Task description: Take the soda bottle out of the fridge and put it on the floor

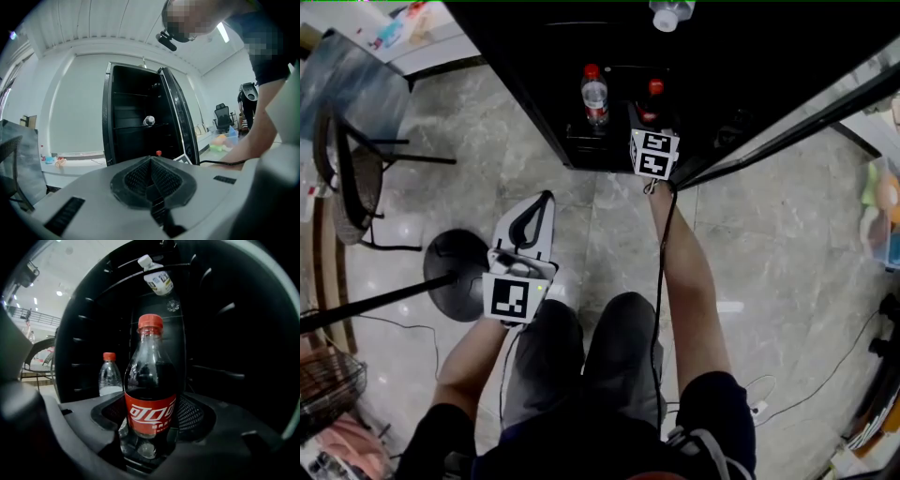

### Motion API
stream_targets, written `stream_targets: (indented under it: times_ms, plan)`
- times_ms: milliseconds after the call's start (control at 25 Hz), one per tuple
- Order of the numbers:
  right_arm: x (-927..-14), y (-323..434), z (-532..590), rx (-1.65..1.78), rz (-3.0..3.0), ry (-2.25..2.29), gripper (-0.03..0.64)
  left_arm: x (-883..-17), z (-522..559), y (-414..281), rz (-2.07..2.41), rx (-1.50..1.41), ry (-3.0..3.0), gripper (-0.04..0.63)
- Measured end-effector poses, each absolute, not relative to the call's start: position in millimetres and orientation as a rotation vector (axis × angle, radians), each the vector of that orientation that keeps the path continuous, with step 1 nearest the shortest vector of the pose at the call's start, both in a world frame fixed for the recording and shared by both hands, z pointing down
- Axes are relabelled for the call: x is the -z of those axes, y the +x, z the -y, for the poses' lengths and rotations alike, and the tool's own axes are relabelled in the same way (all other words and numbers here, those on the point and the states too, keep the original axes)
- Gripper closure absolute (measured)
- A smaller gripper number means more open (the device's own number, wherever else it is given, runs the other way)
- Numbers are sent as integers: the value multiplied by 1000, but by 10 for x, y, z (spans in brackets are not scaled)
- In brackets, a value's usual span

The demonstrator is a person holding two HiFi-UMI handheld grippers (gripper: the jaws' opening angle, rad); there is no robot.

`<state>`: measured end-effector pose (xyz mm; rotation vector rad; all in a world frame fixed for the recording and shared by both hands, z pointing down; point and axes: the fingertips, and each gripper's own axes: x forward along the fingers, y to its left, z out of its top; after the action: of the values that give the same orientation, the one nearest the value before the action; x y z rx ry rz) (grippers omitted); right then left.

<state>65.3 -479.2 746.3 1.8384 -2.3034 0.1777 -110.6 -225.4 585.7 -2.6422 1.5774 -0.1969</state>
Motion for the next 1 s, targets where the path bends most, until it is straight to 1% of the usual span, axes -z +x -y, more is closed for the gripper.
stream_targets:
  times_ms: [520, 1000]
  plan:
    - [-7564, 459, 3620, -186, 2465, 1628, 301, -6124, 2241, -1033, -1568, 187, -2661, 572]
    - [-8055, 395, 2688, -217, 2586, 1470, 301, -6603, 2184, -883, -1506, 211, -2680, 572]
